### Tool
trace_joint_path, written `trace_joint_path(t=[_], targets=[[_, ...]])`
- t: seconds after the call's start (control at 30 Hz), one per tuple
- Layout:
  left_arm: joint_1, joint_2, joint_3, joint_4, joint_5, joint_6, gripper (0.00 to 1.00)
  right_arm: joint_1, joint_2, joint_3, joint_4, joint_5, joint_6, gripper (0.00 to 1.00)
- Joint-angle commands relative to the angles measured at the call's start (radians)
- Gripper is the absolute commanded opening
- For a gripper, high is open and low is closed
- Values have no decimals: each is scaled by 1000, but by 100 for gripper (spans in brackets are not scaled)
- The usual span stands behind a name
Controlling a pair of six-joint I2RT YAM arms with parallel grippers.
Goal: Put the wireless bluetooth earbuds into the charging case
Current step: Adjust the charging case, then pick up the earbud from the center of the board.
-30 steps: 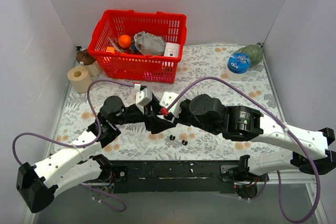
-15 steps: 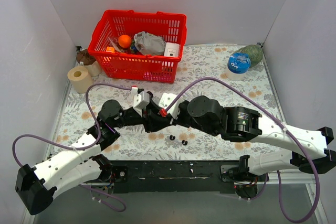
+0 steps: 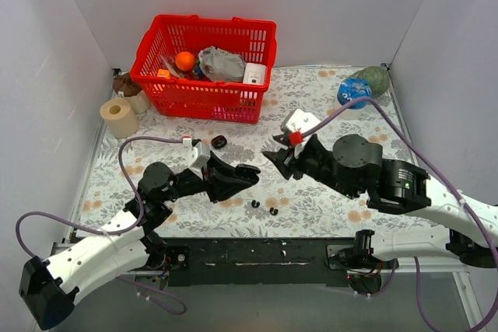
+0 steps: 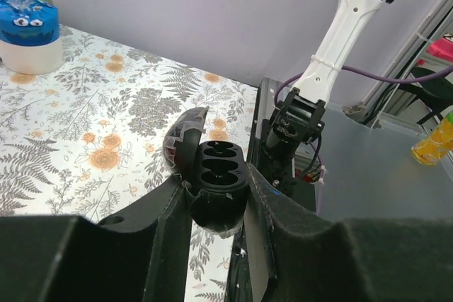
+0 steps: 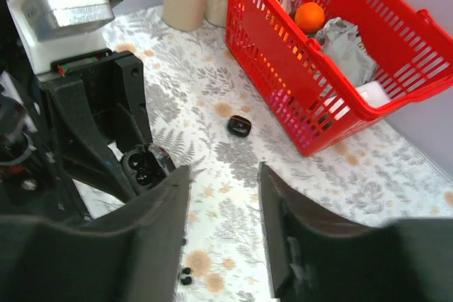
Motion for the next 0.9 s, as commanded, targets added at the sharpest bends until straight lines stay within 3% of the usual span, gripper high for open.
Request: trace_joint_path(t=[0.0,0.03,0.07,0.37,0.87], targets=[[4,-61,-36,37,-72,-36,0,-7,-12,-40,52,-57,72,18],[4,-69,-39,43,-81,-41,0,-6,-6,-47,48,-76,86,5],[4,-87,-45,46,-98,-47,0,-7,-7,-58,54,-99,91,1],[4,-113,-42,60,-126,-51,0,-7,51,-87,80,-294,115,1],[4,-121,-48,71,35,45,0,-32,112,-44,58,-212,121,1]])
